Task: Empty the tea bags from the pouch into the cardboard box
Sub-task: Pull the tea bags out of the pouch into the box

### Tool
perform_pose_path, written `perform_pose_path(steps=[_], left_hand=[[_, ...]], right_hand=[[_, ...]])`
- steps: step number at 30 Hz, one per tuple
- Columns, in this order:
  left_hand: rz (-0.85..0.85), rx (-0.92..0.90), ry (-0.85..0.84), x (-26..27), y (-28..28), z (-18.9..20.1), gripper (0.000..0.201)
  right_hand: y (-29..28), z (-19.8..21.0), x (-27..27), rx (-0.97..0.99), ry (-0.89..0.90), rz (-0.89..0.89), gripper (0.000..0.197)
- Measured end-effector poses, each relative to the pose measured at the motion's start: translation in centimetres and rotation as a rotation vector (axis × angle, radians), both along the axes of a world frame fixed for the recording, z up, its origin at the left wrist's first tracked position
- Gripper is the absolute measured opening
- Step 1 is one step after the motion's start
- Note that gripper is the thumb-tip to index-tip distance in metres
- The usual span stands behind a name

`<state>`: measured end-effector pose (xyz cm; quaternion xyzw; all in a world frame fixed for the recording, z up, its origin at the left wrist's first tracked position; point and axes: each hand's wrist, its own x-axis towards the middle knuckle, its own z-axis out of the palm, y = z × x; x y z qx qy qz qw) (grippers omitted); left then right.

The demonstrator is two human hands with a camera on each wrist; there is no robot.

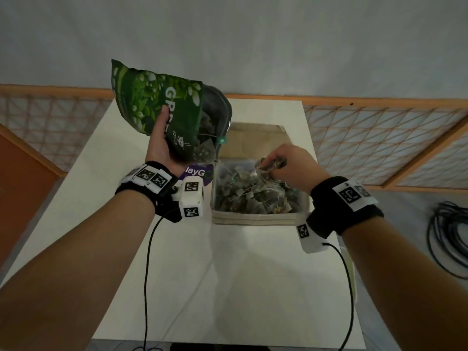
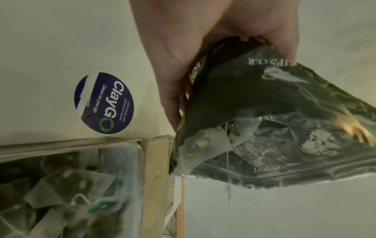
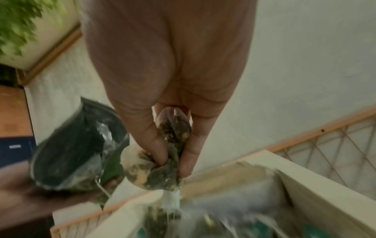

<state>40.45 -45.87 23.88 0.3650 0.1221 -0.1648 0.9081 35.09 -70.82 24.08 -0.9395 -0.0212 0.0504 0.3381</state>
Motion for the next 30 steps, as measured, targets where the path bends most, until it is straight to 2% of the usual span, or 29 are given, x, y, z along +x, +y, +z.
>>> perform_pose_path(steps=[7, 9, 11, 13, 16, 19, 21, 25, 30], left_hand=[[-0.012, 0.054, -0.028, -0.1, 0.3, -1.2, 0.060], [-0.026, 0.046, -0.032, -0.2, 0.1, -1.2, 0.060], [-0.036, 0.030, -0.035, -0.2, -0.1, -1.2, 0.060], [-0.039, 0.026, -0.047, -0.2, -0.3, -1.0, 0.061], [-0.049, 0.018, -0.056, -0.3, -0.8, -0.9, 0.060], [-0.074, -0.010, -0.063, -0.4, -1.3, -0.8, 0.061], [-0.079, -0.013, -0.071, -0.4, -1.5, -0.7, 0.061], [-0.061, -0.014, -0.068, -0.4, -1.1, -0.8, 0.057], [-0.064, -0.012, -0.051, -0.5, -0.3, -1.5, 0.060]], right_hand=[[0.2, -6.3, -0.7, -0.156, 0.189, 0.029, 0.024], [0.3, -7.0, -0.8, -0.309, 0.221, 0.004, 0.025], [1.0, -6.7, -1.0, -0.458, 0.142, -0.034, 0.031], [2.3, -5.8, -1.1, -0.467, -0.028, -0.073, 0.031], [4.4, -4.9, -0.8, -0.297, -0.162, -0.059, 0.031], [6.7, -4.6, -0.2, 0.127, 0.005, 0.039, 0.032], [7.4, -4.1, -0.1, 0.306, 0.105, 0.006, 0.023], [6.2, -2.8, -0.3, 0.369, 0.040, -0.121, 0.013], [3.8, -0.6, -0.9, 0.530, -0.182, -0.268, 0.011]])
